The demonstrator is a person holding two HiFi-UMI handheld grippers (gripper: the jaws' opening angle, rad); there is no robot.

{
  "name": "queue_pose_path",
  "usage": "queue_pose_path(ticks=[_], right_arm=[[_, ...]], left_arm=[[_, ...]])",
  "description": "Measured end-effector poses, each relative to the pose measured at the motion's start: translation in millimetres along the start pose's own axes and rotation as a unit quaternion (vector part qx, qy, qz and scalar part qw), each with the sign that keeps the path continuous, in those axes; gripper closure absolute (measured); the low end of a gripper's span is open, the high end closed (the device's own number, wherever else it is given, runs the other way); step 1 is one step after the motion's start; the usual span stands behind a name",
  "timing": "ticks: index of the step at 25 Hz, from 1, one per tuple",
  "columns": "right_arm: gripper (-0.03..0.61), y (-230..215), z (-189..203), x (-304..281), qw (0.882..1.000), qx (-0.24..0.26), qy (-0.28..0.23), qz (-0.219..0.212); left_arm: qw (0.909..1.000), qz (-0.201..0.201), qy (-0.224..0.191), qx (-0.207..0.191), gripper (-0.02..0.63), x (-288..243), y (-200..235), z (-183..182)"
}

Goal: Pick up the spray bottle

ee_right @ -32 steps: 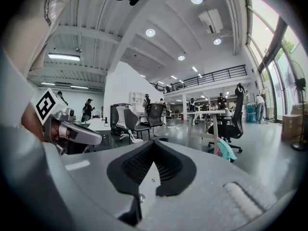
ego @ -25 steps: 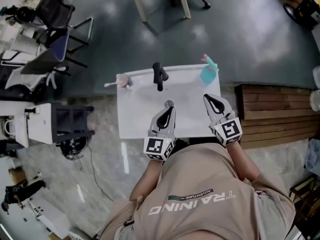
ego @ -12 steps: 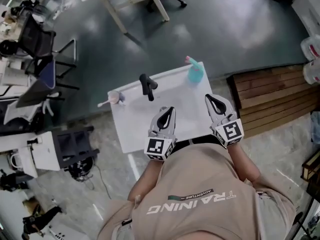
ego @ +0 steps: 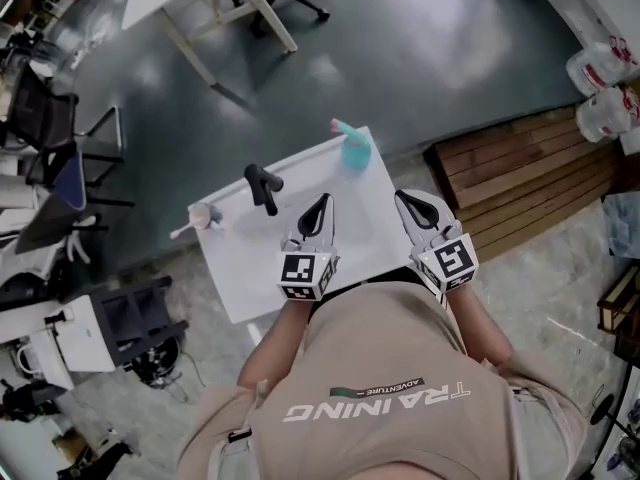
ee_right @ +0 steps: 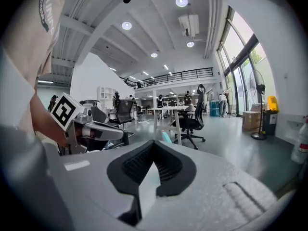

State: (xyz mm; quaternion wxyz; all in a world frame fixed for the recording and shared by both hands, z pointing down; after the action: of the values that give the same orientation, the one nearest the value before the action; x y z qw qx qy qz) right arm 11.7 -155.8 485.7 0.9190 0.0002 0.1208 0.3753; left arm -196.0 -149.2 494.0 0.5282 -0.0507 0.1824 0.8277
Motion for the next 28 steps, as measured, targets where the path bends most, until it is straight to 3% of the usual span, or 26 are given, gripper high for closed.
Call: queue_pose_path(ticks=[9,15,28], right_arm=[[0.577,-33,-2,-8,1.0,0.011,-0.009,-0.008],[0.577,-51,11,-13,1.0,0.001,-0.001,-0.022],[0.577,-84,36,-14,0.999,-0.02,0.017,-0.018]], left_arm=[[0.9997,-0.011,0.001,-0.021,0.587,-31,1,-2],[0.9998,0.002,0.014,-0.011,0.448,-65,7,7],[0.998,0.004,0.06,-0.019,0.425,-141,19,19]])
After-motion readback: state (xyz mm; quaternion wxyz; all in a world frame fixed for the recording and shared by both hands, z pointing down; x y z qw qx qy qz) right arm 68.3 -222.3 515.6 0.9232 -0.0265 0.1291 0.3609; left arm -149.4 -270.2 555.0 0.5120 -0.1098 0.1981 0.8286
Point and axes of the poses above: the fingertips, and each gripper's own axes: x backward along the fingers, y to its left, z out of its underside, the point moved 7 cm from there along x, backward along the fingers, and after that the axes turned 8 degrees about x, right-handed, at the moved point
